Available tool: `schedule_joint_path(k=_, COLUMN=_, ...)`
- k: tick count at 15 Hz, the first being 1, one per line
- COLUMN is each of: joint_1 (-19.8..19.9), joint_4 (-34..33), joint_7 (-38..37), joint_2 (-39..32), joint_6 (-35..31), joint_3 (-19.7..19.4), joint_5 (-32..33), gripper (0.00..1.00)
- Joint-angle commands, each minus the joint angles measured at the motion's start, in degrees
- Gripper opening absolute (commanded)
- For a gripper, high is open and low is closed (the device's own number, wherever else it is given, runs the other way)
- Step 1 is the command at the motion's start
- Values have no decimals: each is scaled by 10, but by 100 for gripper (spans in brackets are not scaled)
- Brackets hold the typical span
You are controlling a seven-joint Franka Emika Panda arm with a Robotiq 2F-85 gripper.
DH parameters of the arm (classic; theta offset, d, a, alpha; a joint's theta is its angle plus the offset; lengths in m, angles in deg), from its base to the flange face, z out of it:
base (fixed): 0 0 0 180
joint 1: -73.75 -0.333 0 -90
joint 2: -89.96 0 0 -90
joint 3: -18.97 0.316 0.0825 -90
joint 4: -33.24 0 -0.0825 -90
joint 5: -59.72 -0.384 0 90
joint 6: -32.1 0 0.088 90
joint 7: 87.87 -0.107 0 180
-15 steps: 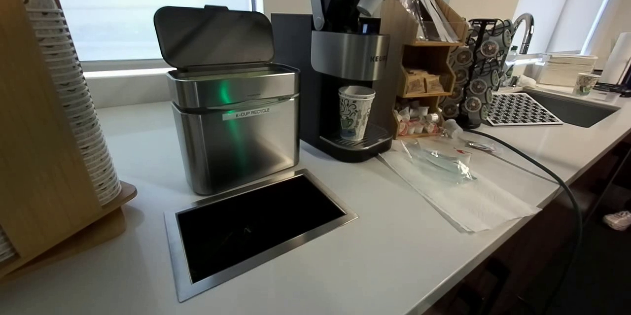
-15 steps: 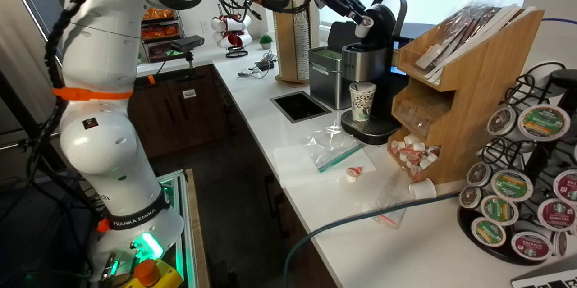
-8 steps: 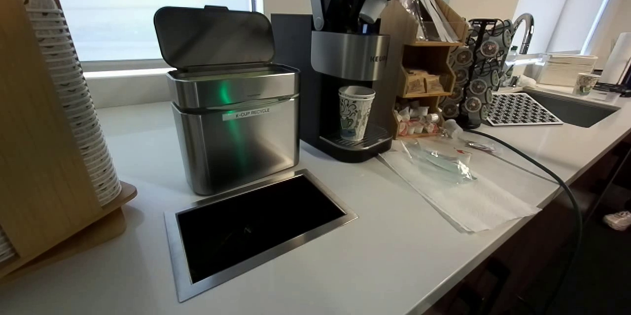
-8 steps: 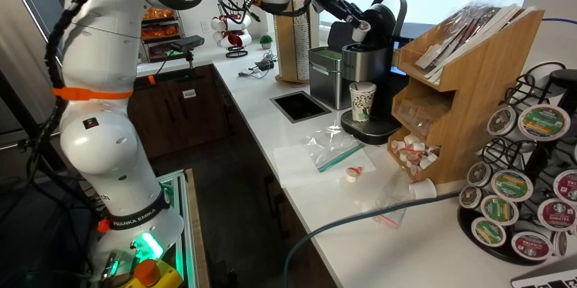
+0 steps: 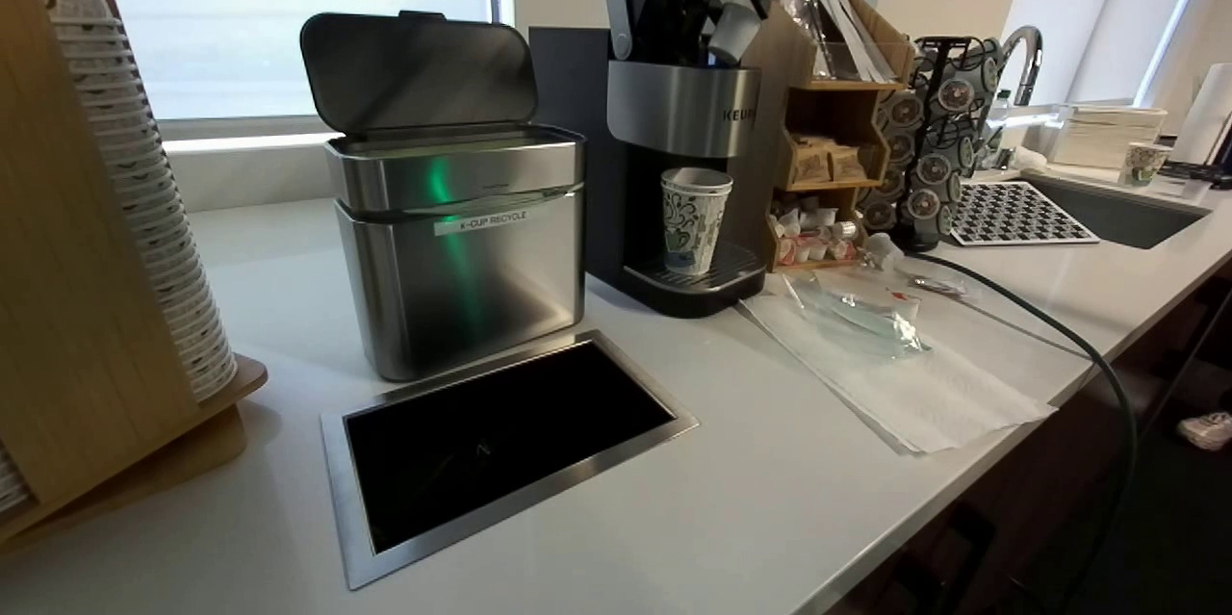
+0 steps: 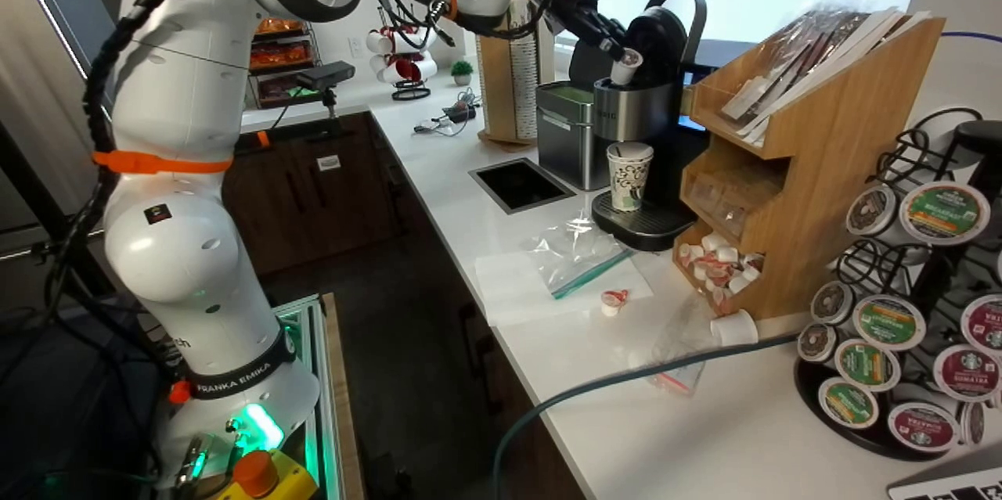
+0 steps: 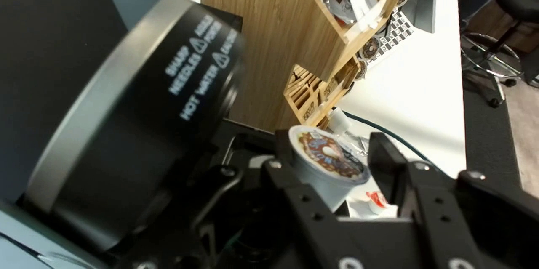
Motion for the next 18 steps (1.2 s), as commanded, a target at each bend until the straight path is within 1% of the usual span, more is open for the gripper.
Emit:
schedule_joint_path(k=1, joint_1=-2, joint_4=1, joint_7=-4, joint_2=-7, joint_6=2, joint_3=0, joint_5=12, gripper=25)
schedule_joint_path(k=9, joint_1=-3, joint_4=-4, joint_7=-7, joint_2=-15, joint_6=-4, joint_3=0, joint_5=22, gripper=25)
schedule_joint_path(k=13, joint_1=-3, joint_4=-14, joint_7=-22, joint_2=-19, joint_6=-10, joint_3=0, joint_5=22, gripper=25)
schedule_joint_path(k=18, joint_1=-3, joint_4=-19, joint_7=-30, joint_2=-24, joint_6=-11, joint_3=4, joint_5=12, gripper=25)
